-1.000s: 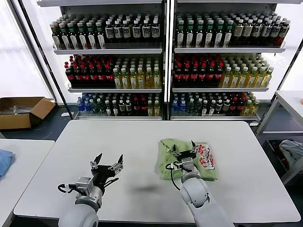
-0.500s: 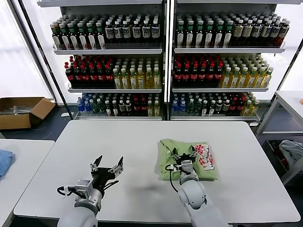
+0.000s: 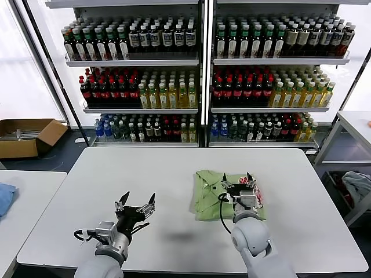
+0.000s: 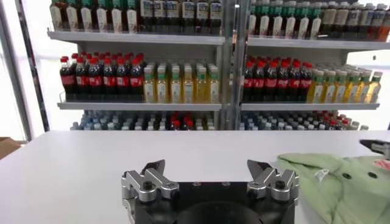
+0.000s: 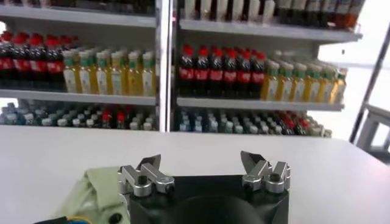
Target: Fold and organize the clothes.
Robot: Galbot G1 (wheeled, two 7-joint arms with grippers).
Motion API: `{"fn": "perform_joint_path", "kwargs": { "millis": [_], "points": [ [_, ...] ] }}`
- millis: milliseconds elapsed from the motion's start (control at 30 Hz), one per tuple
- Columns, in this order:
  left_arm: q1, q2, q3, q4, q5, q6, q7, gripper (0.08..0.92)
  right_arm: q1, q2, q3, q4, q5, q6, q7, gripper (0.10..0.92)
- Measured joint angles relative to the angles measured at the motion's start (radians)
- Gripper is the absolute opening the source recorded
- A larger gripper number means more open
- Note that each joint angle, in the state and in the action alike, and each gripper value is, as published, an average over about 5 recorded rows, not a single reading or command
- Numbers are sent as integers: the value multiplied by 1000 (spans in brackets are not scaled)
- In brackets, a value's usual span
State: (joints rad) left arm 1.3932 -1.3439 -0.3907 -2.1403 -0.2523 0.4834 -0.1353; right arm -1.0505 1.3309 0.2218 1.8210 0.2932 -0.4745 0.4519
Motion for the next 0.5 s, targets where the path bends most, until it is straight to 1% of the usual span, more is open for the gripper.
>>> {"fn": "perform_joint_path", "kwargs": {
  "millis": [200, 500],
  "points": [
    [-5, -7, 16, 11, 6, 0, 0, 823, -62, 0, 30, 30, 54, -32, 28, 823],
    [-4, -7, 23, 20, 7, 1, 1, 823, -94, 21, 49, 27, 77, -49, 38, 823]
  ]
}}
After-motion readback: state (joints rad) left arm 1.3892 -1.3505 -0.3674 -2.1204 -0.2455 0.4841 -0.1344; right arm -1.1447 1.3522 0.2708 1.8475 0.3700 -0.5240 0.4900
